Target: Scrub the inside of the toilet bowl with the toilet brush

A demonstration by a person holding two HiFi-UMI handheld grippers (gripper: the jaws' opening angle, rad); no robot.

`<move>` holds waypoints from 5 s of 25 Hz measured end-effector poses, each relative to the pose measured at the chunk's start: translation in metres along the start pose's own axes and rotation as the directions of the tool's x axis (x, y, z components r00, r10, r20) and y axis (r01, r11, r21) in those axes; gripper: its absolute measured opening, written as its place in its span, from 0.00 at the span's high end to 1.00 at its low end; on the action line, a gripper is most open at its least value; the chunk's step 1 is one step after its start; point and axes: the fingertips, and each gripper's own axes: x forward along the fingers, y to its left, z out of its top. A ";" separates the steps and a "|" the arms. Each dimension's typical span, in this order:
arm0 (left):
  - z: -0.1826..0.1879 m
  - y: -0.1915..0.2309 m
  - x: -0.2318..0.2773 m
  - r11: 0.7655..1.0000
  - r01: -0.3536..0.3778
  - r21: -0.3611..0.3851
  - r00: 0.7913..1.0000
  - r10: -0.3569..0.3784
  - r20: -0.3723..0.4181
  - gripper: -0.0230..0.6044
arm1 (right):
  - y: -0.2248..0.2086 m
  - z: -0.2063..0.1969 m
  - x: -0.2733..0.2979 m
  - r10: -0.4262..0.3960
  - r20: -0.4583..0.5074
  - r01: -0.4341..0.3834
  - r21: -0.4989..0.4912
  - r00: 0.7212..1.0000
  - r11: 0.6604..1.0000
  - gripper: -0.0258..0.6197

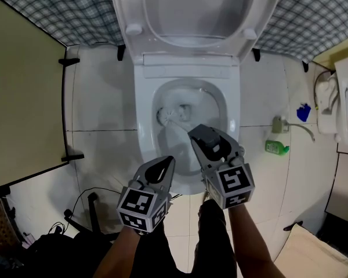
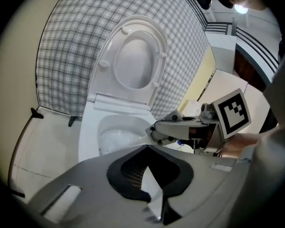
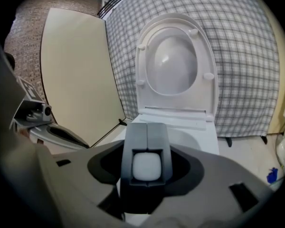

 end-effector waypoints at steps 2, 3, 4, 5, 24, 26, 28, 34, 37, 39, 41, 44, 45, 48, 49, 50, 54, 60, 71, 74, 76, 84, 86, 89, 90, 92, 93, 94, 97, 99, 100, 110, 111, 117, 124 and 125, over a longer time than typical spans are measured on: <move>-0.002 0.001 -0.001 1.000 -0.003 -0.001 1.000 0.003 -0.001 0.95 | -0.015 -0.012 0.002 -0.032 -0.025 0.032 -0.005 0.999 0.999 0.63; -0.003 0.002 -0.001 1.000 -0.006 -0.002 1.000 0.006 -0.003 0.95 | -0.022 -0.020 0.005 -0.048 -0.041 0.048 -0.005 0.998 0.999 0.63; -0.003 0.002 -0.001 1.000 -0.007 -0.002 1.000 0.007 -0.004 0.95 | -0.029 -0.030 0.009 -0.061 -0.059 0.061 0.000 0.996 0.998 0.63; -0.004 0.001 -0.002 1.000 -0.006 -0.002 1.000 0.006 -0.004 0.95 | -0.034 -0.040 0.014 -0.069 -0.078 0.070 0.009 0.995 0.997 0.63; -0.001 0.015 -0.015 0.999 -0.050 -0.002 0.999 0.050 -0.002 0.95 | 0.025 -0.025 -0.030 0.096 -0.098 -0.098 -0.016 0.991 0.995 0.63; -0.003 0.014 -0.015 0.999 -0.049 -0.005 0.999 0.049 -0.003 0.95 | 0.006 -0.033 -0.020 0.059 -0.117 -0.059 -0.002 0.991 0.998 0.62; -0.005 0.012 -0.015 0.999 -0.046 -0.008 0.999 0.046 -0.006 0.95 | -0.017 -0.048 -0.006 0.020 -0.148 -0.017 0.021 0.989 1.000 0.62; -0.012 0.005 -0.012 0.999 -0.032 -0.011 0.999 0.032 -0.013 0.95 | -0.048 -0.079 0.024 -0.009 -0.199 0.026 0.081 0.980 0.996 0.62; -0.013 0.004 -0.013 0.999 -0.032 -0.012 0.999 0.032 -0.012 0.95 | -0.029 -0.072 0.012 0.029 -0.192 -0.023 0.034 0.981 0.999 0.62; -0.013 0.004 -0.014 0.999 -0.033 -0.012 0.999 0.033 -0.011 0.95 | -0.013 -0.064 -0.005 0.063 -0.185 -0.064 0.001 0.981 0.998 0.62; -0.011 0.006 -0.015 0.999 -0.035 -0.010 0.999 0.035 -0.010 0.95 | 0.001 -0.056 -0.023 0.093 -0.176 -0.099 -0.025 0.980 0.995 0.62; -0.012 0.010 -0.014 0.999 -0.043 -0.012 0.999 0.043 -0.011 0.95 | 0.026 -0.045 -0.050 0.170 -0.165 -0.179 -0.045 0.972 0.983 0.62; -0.013 0.011 -0.014 0.999 -0.045 -0.014 0.999 0.045 -0.012 0.95 | 0.035 -0.041 -0.059 0.205 -0.164 -0.215 -0.046 0.965 0.976 0.62; -0.015 0.010 -0.014 0.999 -0.045 -0.018 0.999 0.045 -0.013 0.95 | 0.057 -0.035 -0.081 0.280 -0.184 -0.294 -0.050 0.942 0.955 0.62; -0.015 0.009 -0.014 0.999 -0.043 -0.019 0.999 0.043 -0.013 0.95 | 0.060 -0.036 -0.085 0.285 -0.196 -0.301 -0.057 0.938 0.952 0.62; -0.016 0.008 -0.014 0.999 -0.042 -0.019 0.999 0.042 -0.014 0.95 | 0.061 -0.037 -0.086 0.282 -0.205 -0.300 -0.060 0.937 0.952 0.62; -0.016 0.005 -0.014 0.999 -0.039 -0.022 0.999 0.038 -0.012 0.95 | 0.044 -0.046 -0.077 0.244 -0.213 -0.257 -0.036 0.946 0.966 0.63; -0.018 0.008 -0.017 0.999 -0.043 -0.022 0.999 0.043 -0.012 0.95 | -0.010 -0.065 -0.033 0.121 -0.241 -0.132 -0.030 0.963 0.991 0.63; -0.023 0.008 -0.018 0.999 -0.037 -0.026 0.999 0.036 -0.015 0.95 | -0.011 -0.067 -0.030 0.127 -0.304 -0.159 -0.084 0.944 0.984 0.63; -0.018 0.009 -0.016 0.999 -0.034 -0.030 0.999 0.034 -0.004 0.95 | 0.007 -0.062 -0.062 0.166 -0.298 -0.197 -0.077 0.940 0.977 0.63; -0.015 0.007 -0.013 0.999 -0.029 -0.033 1.000 0.029 0.001 0.95 | 0.018 -0.059 -0.079 0.196 -0.302 -0.226 -0.070 0.933 0.972 0.63; -0.014 -0.002 -0.010 0.999 -0.013 -0.030 1.000 0.013 0.000 0.95 | 0.038 -0.053 -0.122 0.268 -0.383 -0.312 -0.056 0.884 0.948 0.63; -0.014 -0.001 -0.012 0.999 -0.016 -0.030 1.000 0.016 -0.001 0.95 | 0.032 -0.056 -0.121 0.247 -0.399 -0.296 -0.066 0.883 0.953 0.63; -0.015 0.000 -0.014 0.999 -0.020 -0.031 1.000 0.020 -0.003 0.95 | 0.019 -0.062 -0.111 0.215 -0.403 -0.268 -0.078 0.889 0.960 0.63; -0.015 0.000 -0.014 0.999 -0.021 -0.031 1.000 0.021 -0.003 0.95 | 0.014 -0.064 -0.105 0.204 -0.403 -0.258 -0.084 0.892 0.962 0.63; -0.016 0.002 -0.016 0.999 -0.024 -0.032 1.000 0.024 -0.004 0.95 | 0.005 -0.065 -0.091 0.177 -0.403 -0.235 -0.100 0.898 0.967 0.63; -0.016 0.003 -0.016 0.999 -0.026 -0.032 1.000 0.026 -0.004 0.95 | 0.001 -0.066 -0.082 0.163 -0.405 -0.224 -0.108 0.900 0.969 0.63; -0.017 0.004 -0.016 0.999 -0.028 -0.032 1.000 0.028 -0.004 0.95 | -0.003 -0.067 -0.074 0.149 -0.410 -0.213 -0.117 0.900 0.970 0.63; -0.020 0.004 -0.017 0.999 -0.029 -0.035 1.000 0.029 -0.008 0.95 | -0.016 -0.070 -0.042 0.103 -0.419 -0.176 -0.139 0.902 0.974 0.63; -0.021 0.003 -0.018 0.999 -0.026 -0.038 1.000 0.025 -0.007 0.95 | -0.027 -0.074 -0.022 0.074 -0.430 -0.152 -0.151 0.900 0.977 0.63; -0.022 0.003 -0.018 0.999 -0.024 -0.039 1.000 0.024 -0.006 0.95 | -0.032 -0.076 -0.013 0.063 -0.435 -0.143 -0.154 0.898 0.978 0.63; -0.022 0.001 -0.021 0.999 -0.016 -0.033 1.000 0.016 0.005 0.95 | -0.039 -0.081 -0.032 0.092 -0.481 -0.196 -0.170 0.872 0.966 0.63; -0.020 -0.001 -0.022 0.999 -0.015 -0.030 1.000 0.015 0.007 0.95 | -0.036 -0.080 -0.041 0.103 -0.486 -0.210 -0.170 0.868 0.963 0.63; -0.008 -0.015 -0.028 1.000 -0.007 -0.023 1.000 0.008 0.026 0.95 | -0.010 -0.071 -0.100 0.194 -0.558 -0.350 -0.187 0.807 0.918 0.63; -0.001 -0.027 -0.035 1.000 -0.001 -0.028 0.999 0.003 0.049 0.95 | 0.008 -0.063 -0.135 0.203 -0.668 -0.479 -0.259 0.716 0.839 0.63; -0.001 -0.027 -0.035 1.000 -0.002 -0.031 0.999 0.004 0.048 0.95 | 0.006 -0.062 -0.134 0.193 -0.676 -0.481 -0.268 0.712 0.835 0.63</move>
